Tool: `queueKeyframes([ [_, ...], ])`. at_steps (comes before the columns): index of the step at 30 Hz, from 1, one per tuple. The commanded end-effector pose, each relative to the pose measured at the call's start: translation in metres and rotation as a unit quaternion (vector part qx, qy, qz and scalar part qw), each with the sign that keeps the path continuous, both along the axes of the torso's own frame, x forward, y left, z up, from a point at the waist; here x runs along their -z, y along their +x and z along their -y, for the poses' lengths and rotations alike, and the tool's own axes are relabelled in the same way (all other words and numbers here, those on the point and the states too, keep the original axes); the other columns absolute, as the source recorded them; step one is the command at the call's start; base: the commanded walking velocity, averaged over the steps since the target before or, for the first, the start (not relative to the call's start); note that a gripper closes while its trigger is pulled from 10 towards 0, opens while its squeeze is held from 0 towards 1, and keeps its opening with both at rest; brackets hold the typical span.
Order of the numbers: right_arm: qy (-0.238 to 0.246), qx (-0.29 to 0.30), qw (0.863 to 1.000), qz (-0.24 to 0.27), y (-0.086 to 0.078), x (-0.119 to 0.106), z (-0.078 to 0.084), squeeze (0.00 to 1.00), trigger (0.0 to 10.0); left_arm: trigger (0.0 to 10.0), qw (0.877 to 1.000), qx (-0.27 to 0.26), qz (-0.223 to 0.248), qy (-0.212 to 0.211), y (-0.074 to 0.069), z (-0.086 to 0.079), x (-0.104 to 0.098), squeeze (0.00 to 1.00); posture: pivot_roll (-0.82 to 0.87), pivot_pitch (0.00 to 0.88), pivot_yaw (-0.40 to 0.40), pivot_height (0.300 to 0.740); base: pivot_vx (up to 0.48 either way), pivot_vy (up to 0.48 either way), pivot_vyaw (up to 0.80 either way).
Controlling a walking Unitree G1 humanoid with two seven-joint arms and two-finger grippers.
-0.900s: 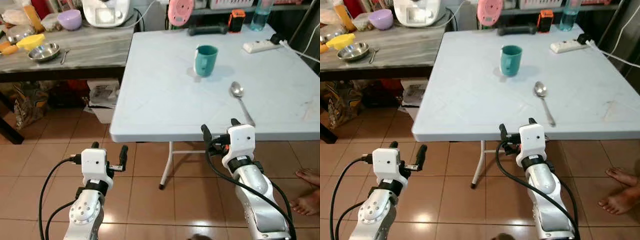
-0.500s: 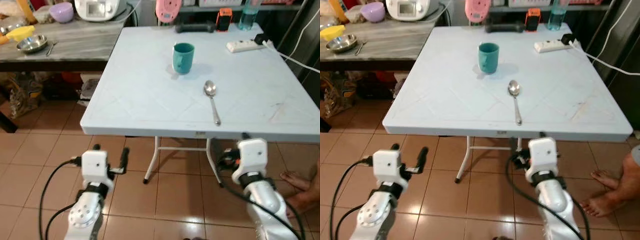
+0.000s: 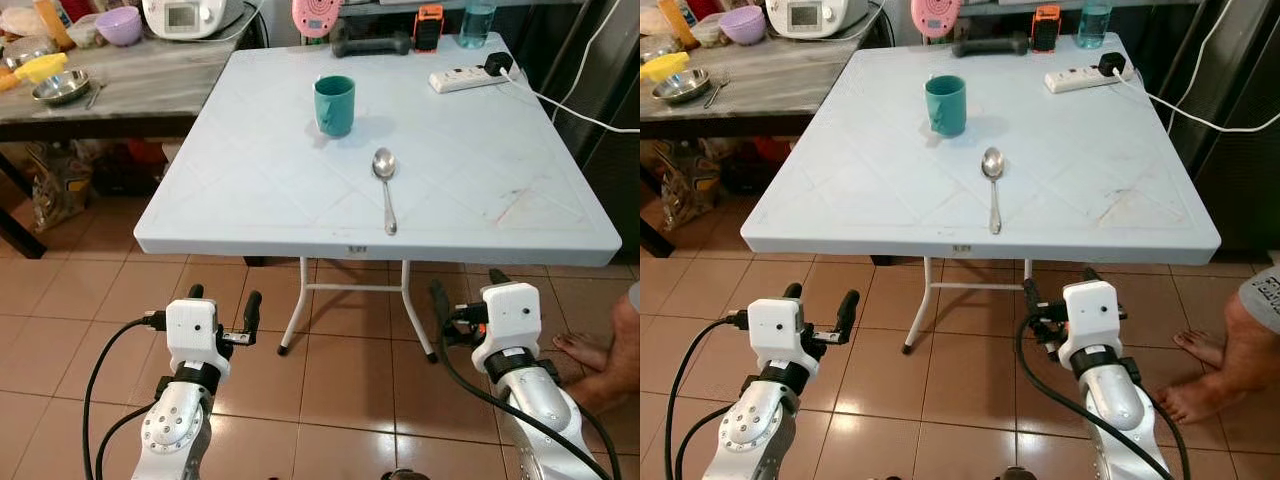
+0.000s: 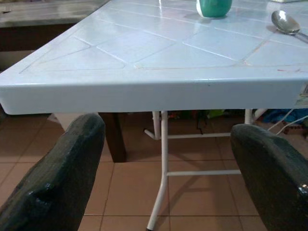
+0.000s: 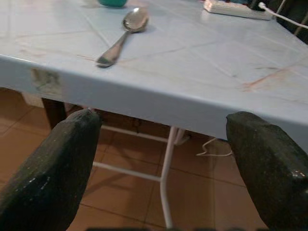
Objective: Setting the table
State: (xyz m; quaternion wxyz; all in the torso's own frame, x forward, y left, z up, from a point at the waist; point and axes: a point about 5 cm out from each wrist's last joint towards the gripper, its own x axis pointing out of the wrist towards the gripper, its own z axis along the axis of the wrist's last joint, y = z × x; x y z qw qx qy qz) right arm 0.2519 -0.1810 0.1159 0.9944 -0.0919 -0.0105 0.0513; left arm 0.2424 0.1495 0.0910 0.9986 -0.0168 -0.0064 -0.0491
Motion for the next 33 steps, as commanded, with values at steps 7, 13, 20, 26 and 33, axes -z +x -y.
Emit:
queueKeyframes([
  [7, 0.006, -0.009, 1.000, 0.009, 0.003, -0.006, -0.005, 0.00, 10.0, 10.0, 1.000, 0.004, 0.019, -0.009, -0.001, -0.001, -0.008, 0.00, -0.16, 0.153, 0.101, 0.740, 0.000, 0.000, -0.53],
  [13, 0.003, -0.019, 1.000, 0.012, 0.006, -0.008, -0.008, 0.00, 10.0, 10.0, 1.000, 0.004, 0.022, -0.014, -0.001, -0.001, -0.010, 0.00, -0.15, 0.153, 0.095, 0.740, 0.294, 0.000, 0.00],
  [20, 0.001, -0.024, 1.000, 0.019, 0.009, -0.011, -0.012, 0.00, 10.0, 10.0, 1.000, 0.009, 0.023, -0.016, -0.001, 0.001, -0.010, 0.00, -0.16, 0.153, 0.093, 0.740, 0.361, 0.000, 0.00],
  [26, 0.000, -0.023, 0.999, 0.023, 0.011, -0.013, -0.013, 0.00, 10.0, 10.0, 0.999, 0.014, 0.025, -0.017, 0.001, 0.003, -0.011, 0.00, -0.16, 0.153, 0.096, 0.740, 0.385, 0.000, 0.00],
  [33, 0.002, -0.021, 0.999, 0.029, 0.012, -0.015, -0.015, 0.00, 10.0, 10.0, 0.999, 0.022, 0.022, -0.018, 0.001, 0.005, -0.010, 0.00, -0.16, 0.154, 0.104, 0.740, 0.374, 0.000, 0.00],
])
